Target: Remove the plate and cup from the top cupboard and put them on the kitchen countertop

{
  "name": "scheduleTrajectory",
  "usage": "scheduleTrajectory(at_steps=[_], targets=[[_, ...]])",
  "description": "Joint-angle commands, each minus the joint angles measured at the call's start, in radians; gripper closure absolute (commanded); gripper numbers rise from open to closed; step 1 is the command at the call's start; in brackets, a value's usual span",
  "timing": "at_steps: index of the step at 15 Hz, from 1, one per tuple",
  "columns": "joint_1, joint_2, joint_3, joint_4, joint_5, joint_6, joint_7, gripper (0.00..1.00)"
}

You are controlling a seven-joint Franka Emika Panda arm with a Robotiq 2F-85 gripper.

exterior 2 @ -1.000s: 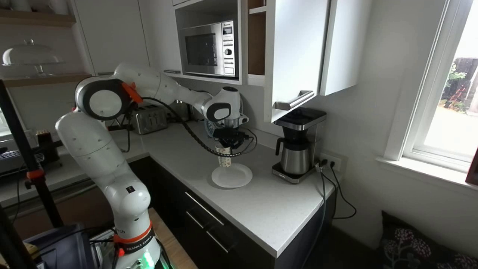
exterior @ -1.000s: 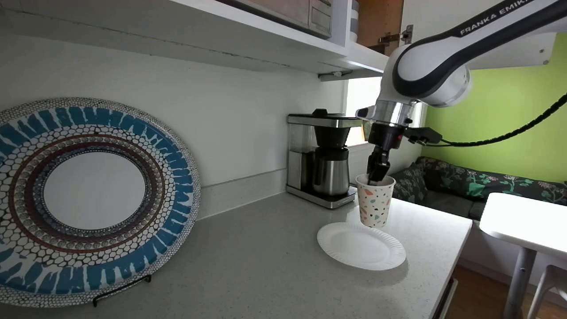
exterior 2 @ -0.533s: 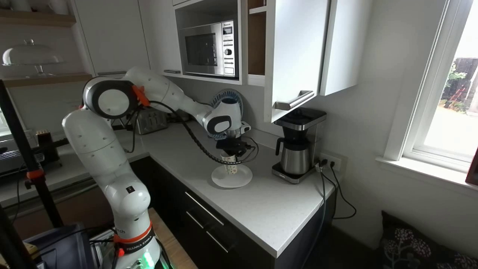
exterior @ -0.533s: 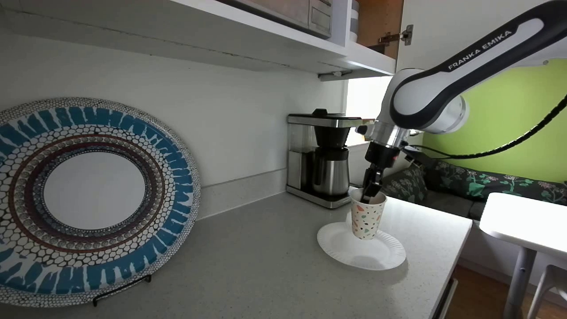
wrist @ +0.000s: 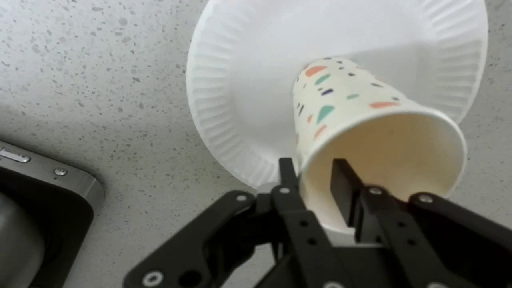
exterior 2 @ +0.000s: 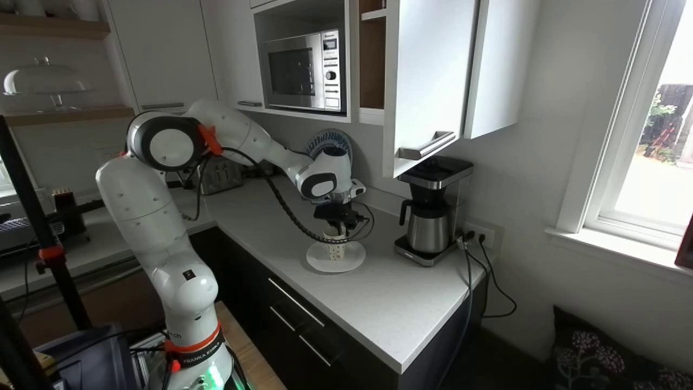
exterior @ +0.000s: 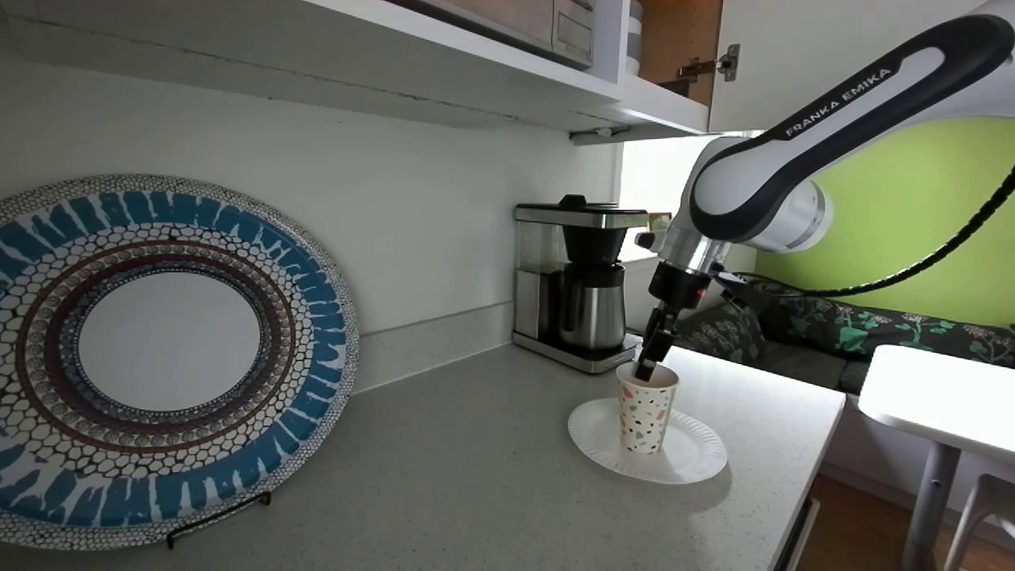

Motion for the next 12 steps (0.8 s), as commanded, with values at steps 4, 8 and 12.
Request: scheduleTrajectory(at_steps=[4,8,12], targets=[[-0.009,-0.101,-0.006,0.054,-0.002,-0.106,0.048,0.16],[-0.013,-0.163,0.0,0.141,-0.025,-0.349,0.146,0.0],[-0.007,-0.22,0.008,0.212,-0.063,-0.5,0.224,0.0]])
